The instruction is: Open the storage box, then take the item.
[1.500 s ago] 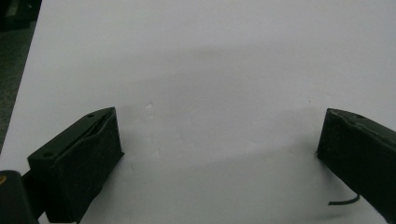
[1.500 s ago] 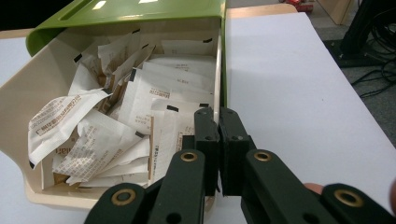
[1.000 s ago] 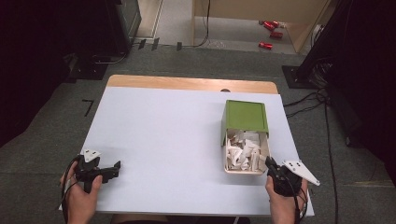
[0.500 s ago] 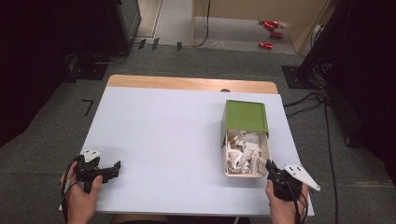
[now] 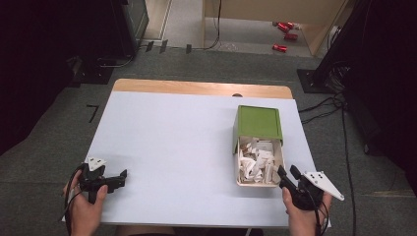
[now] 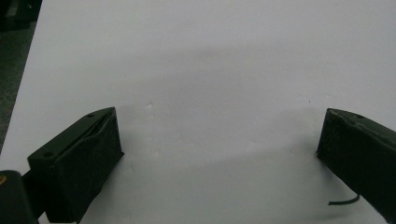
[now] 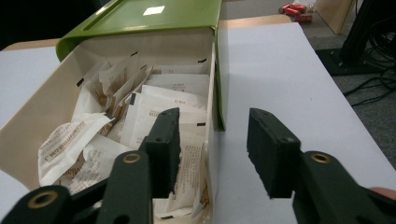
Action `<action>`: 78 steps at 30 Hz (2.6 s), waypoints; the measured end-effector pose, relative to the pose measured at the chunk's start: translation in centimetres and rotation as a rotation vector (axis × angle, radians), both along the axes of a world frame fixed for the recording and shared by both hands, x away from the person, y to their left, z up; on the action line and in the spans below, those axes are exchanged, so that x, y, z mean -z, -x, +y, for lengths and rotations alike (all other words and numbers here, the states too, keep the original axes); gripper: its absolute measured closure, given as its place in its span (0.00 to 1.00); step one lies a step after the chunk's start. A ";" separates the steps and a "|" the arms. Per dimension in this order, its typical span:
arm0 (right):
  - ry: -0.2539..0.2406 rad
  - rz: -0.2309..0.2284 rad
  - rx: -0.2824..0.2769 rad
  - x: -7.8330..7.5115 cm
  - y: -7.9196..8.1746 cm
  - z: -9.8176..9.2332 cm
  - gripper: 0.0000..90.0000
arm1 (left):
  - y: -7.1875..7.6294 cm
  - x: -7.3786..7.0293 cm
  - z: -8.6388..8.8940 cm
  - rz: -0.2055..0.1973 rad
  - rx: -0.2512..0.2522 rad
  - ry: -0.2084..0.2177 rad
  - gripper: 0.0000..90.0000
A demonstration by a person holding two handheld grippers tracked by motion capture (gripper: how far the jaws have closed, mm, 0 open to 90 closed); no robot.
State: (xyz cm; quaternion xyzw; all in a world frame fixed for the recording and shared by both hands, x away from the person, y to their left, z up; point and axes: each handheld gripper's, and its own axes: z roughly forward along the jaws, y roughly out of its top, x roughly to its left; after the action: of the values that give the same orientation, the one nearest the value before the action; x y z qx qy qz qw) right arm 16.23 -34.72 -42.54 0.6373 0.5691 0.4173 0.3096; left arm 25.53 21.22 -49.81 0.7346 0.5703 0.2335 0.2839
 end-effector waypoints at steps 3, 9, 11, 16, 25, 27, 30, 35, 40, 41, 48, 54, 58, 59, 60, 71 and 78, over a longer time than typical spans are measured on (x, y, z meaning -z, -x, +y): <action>-0.004 -0.004 0.003 -0.3 0.0 0.0 0.58 | 0.0 0.0 0.0 0.000 0.000 0.000 0.00; -0.010 -0.028 -0.013 -1.3 0.1 0.2 0.53 | 0.0 0.0 0.0 0.000 0.000 0.000 0.00; -0.011 -0.033 -0.023 -1.7 0.1 0.4 0.52 | 0.0 0.0 0.0 0.000 0.000 0.000 0.00; -0.010 -0.046 -0.048 -2.3 -0.3 1.1 0.51 | 0.0 0.0 0.0 0.000 0.000 -0.001 0.00; -0.012 -0.069 -0.074 -3.1 -0.3 2.0 0.51 | 0.0 0.0 0.0 0.000 0.000 0.000 0.00; -0.014 -0.070 -0.077 -3.1 -0.4 2.2 0.51 | 0.0 0.0 0.0 0.000 0.000 0.000 0.00; -0.015 -0.066 -0.089 -3.0 -0.5 2.6 0.52 | 0.0 0.0 0.0 0.000 0.000 0.000 0.00; -0.012 -0.057 -0.114 -2.7 -0.9 3.6 0.53 | 0.0 0.0 0.0 0.000 0.000 0.000 0.00; -0.025 -0.050 -0.117 -1.9 -1.1 4.3 0.56 | 0.0 0.0 0.0 0.002 0.001 -0.001 0.00; -0.025 -0.050 -0.117 -1.9 -1.1 4.3 0.56 | 0.0 0.0 0.0 0.002 0.001 -0.001 0.00; -0.044 -0.030 -0.155 -1.0 -1.6 5.4 0.60 | 0.0 0.0 0.0 0.000 0.000 0.000 0.00; -0.053 -0.038 -0.156 -0.4 -1.8 6.3 0.65 | 0.0 0.0 0.0 0.001 0.000 0.000 0.00; -0.063 -0.049 -0.172 -0.3 -1.7 6.8 0.71 | 0.0 0.0 0.0 0.001 0.001 -0.001 0.00; -0.065 -0.048 -0.182 -0.3 -1.7 7.0 0.73 | 0.0 0.0 0.0 0.000 0.000 0.000 0.00; -0.062 -0.048 -0.189 -0.3 -1.7 7.2 0.74 | 0.0 0.0 0.0 0.000 0.000 0.000 0.00; 0.005 -0.005 -0.195 0.9 -1.9 8.7 0.85 | 0.0 0.0 0.0 0.000 0.000 0.000 0.00; 0.015 0.000 -0.186 1.1 -1.7 8.5 1.00 | 0.0 0.0 0.0 0.001 0.000 0.000 0.00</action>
State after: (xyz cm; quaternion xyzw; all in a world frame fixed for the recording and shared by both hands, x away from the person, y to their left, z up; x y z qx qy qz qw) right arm 17.95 -26.24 -43.66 0.5793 0.6291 0.4400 0.2740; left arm 25.54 21.22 -49.81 0.7346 0.5705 0.2332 0.2837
